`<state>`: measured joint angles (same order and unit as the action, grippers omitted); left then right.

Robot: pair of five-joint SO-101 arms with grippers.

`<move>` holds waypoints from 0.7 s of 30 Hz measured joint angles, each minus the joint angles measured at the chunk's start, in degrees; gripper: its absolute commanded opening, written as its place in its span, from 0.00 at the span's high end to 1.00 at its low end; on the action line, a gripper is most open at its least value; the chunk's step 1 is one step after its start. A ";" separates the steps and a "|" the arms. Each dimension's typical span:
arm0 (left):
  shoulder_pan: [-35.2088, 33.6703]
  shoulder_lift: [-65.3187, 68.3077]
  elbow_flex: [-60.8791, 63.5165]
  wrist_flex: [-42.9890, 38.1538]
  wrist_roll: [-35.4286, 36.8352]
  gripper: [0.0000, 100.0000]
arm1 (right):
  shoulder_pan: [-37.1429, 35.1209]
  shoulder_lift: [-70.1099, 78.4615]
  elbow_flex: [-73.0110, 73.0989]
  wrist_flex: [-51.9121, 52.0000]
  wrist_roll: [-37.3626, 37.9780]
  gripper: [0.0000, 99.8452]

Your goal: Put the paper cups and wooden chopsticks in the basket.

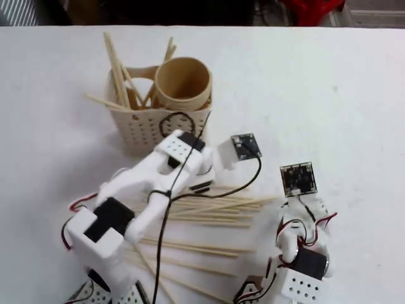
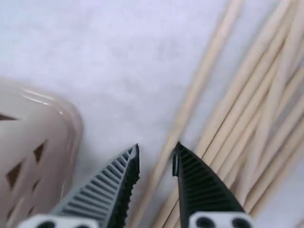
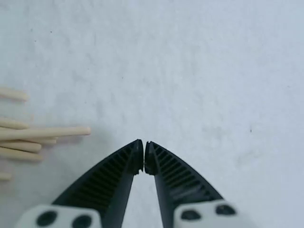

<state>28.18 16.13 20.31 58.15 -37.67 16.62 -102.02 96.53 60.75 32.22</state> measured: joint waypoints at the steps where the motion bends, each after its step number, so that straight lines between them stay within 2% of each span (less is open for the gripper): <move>1: 0.18 0.09 0.00 0.18 0.00 0.97 | 0.00 0.00 0.00 0.18 0.00 0.98; 12: -0.18 -3.16 0.18 2.81 1.58 0.98 | 0.00 0.00 0.00 0.18 0.00 0.98; 21: -0.09 -30.15 0.18 13.98 2.20 0.98 | 0.00 0.00 0.00 0.18 0.00 0.98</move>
<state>28.09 -14.02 20.48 72.13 -35.47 16.62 -102.02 96.53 60.92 32.22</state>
